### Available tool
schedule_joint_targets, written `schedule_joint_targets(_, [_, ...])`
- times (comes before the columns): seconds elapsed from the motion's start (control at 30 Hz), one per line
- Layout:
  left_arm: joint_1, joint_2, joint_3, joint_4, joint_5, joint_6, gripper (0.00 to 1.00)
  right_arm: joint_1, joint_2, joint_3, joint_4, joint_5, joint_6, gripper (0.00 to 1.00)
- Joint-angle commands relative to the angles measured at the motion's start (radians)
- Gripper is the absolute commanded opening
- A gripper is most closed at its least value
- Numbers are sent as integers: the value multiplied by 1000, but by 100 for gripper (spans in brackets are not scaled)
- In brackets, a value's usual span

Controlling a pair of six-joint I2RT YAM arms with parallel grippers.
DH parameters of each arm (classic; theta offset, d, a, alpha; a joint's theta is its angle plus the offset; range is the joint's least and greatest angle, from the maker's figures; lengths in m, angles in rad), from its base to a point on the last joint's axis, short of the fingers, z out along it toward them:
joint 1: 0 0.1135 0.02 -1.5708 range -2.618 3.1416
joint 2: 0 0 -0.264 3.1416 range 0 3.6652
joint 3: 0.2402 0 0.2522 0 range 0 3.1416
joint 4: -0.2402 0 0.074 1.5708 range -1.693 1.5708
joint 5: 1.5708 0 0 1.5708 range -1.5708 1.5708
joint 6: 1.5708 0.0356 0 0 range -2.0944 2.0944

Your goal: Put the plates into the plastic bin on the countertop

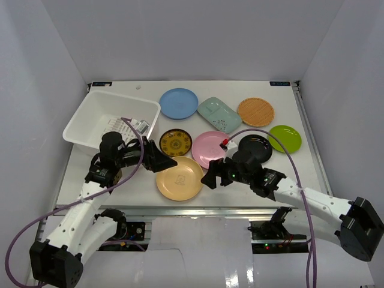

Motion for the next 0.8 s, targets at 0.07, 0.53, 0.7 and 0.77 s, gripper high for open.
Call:
schedule_joint_targets(0.07, [-4, -118, 56, -52, -66, 88, 98, 88, 76, 58, 38, 149, 0, 89])
schedule_joint_targets(0.53, [-4, -227, 48, -207, -283, 175, 98, 210, 320, 116, 59, 307, 88, 79])
schedule_joint_targets(0.7, [-5, -243, 55, -206, -296, 183, 98, 209, 386, 124, 57, 404, 109, 75])
schedule_joint_targets(0.77, [-7, -246, 52, -197, -304, 181, 98, 210, 432, 128, 87, 405, 123, 72])
